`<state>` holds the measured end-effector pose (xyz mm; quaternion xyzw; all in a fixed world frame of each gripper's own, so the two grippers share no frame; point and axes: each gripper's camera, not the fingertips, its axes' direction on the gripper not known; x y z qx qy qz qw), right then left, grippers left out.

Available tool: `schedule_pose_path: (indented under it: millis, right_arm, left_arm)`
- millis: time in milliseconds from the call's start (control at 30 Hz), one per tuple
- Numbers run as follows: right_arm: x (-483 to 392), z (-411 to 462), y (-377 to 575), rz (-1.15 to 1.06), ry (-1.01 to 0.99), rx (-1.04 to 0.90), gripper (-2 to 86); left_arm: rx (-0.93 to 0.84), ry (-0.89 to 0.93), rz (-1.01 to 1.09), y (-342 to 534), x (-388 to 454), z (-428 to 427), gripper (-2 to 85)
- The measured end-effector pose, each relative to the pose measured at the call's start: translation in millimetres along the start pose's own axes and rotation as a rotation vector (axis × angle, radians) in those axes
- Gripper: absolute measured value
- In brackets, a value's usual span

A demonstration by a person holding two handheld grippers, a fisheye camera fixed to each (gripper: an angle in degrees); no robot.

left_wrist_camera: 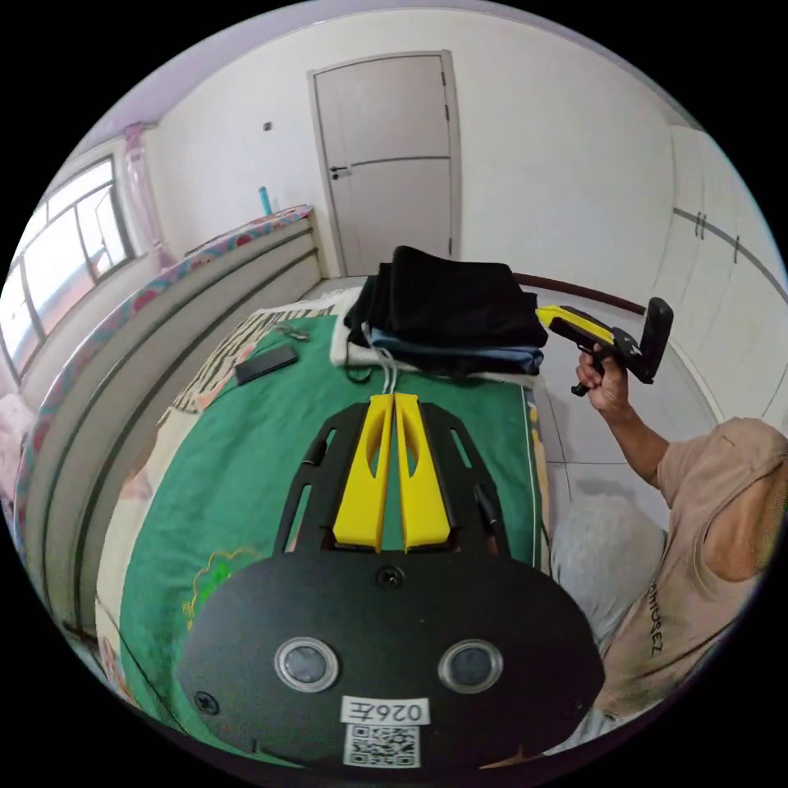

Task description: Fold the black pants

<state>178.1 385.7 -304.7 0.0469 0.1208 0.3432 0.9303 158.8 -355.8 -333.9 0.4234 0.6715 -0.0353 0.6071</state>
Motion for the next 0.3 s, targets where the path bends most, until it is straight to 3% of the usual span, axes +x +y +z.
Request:
schedule_pose_path:
  millis: [167, 300]
  right_arm:
    - [-154, 12, -17, -0.229, -0.337, 0.055, -1.0]
    - [-311, 25, -45, -0.438, -0.789, 0.017, -0.9]
  left_arm:
    - [0.035, -0.370, -0.321, 143, -18, -177, -0.2]
    - [0.168, -0.535, -0.606, 270, 5, -342, 6.6]
